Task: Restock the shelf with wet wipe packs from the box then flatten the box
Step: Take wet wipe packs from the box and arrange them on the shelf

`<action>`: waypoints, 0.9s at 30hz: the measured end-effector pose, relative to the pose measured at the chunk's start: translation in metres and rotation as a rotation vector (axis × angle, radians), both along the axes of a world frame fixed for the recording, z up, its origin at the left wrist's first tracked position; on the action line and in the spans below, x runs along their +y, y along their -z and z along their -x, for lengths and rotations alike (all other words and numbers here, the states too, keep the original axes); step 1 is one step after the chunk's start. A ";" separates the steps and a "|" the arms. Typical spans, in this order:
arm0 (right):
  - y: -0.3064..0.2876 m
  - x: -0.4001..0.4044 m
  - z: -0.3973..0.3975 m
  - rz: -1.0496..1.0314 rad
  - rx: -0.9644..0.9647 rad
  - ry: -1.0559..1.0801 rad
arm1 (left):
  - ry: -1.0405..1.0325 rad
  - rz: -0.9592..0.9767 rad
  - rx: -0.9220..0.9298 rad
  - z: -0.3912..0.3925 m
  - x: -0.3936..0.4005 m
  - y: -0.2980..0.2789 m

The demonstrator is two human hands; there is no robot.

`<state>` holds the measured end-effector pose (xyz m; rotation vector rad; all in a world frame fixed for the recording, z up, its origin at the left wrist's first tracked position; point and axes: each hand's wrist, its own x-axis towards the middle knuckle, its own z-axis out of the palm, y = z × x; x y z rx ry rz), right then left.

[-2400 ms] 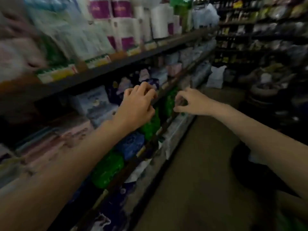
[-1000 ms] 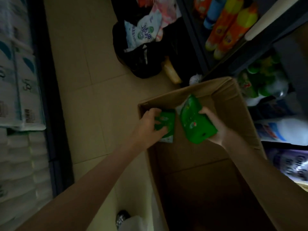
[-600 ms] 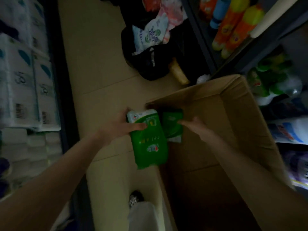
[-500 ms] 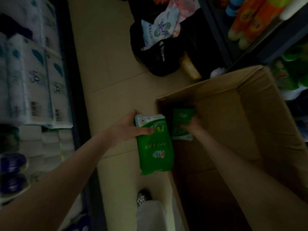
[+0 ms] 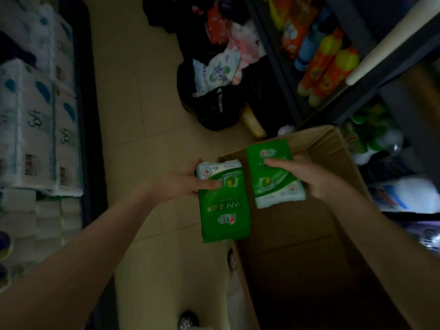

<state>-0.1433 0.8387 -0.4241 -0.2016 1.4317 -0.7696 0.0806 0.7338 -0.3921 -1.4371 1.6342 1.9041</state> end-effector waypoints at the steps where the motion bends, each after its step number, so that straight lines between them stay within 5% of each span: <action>1: -0.026 -0.005 0.000 0.041 -0.060 -0.027 | -0.019 0.005 0.043 -0.006 -0.003 -0.013; 10: -0.189 -0.090 -0.140 0.364 -0.115 -0.168 | -0.228 0.299 0.201 -0.122 -0.046 -0.148; 15: -0.274 -0.111 -0.248 0.507 -0.311 0.221 | -0.915 0.734 0.385 -0.249 -0.062 -0.233; 19: -0.338 -0.122 -0.377 0.526 -0.605 -0.039 | -1.386 0.988 0.542 -0.330 -0.065 -0.311; 23: -0.422 -0.143 -0.502 0.764 -0.792 -0.158 | -1.059 1.460 0.462 -0.389 -0.031 -0.378; 27: -0.502 -0.169 -0.586 0.910 -0.738 -0.180 | -0.812 1.573 0.292 -0.474 0.008 -0.428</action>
